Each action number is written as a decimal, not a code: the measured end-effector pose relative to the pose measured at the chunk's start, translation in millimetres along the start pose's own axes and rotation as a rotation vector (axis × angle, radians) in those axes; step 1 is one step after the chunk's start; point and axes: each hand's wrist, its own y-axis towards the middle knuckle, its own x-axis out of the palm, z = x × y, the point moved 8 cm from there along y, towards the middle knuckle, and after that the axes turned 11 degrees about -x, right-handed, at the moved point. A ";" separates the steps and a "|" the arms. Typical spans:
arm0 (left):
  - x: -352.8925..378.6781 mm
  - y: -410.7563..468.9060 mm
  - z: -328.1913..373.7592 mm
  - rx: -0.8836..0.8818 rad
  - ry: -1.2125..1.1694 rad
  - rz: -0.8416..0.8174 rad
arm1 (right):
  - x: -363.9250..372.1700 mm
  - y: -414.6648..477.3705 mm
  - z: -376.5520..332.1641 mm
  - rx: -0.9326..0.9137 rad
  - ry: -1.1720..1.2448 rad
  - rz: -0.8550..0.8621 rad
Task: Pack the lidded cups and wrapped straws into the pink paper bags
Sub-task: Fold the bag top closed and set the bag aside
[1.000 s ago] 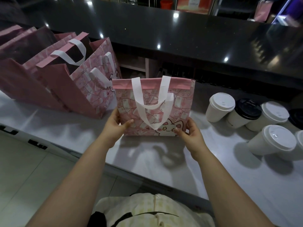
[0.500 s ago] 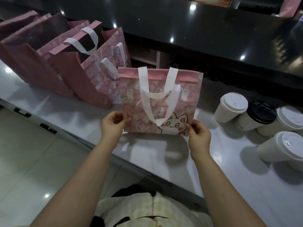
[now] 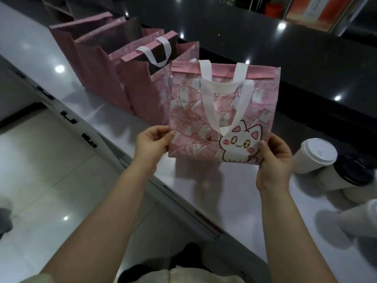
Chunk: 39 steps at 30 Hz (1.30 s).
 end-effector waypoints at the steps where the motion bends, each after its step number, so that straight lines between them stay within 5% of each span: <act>1: -4.2 -3.5 8.2 0.018 -0.010 0.001 | 6.2 -2.2 -9.1 -0.013 0.018 -0.011; 11: -134.9 -64.8 117.9 0.266 -0.080 0.057 | 124.7 -89.8 -97.6 -0.138 0.123 -0.199; 27: -580.3 -195.2 271.2 0.460 -0.206 0.599 | 543.9 -353.7 -153.0 0.092 0.439 -0.795; 39: -753.0 -222.4 358.9 0.510 -0.195 0.766 | 743.5 -456.5 -192.0 0.190 0.549 -1.054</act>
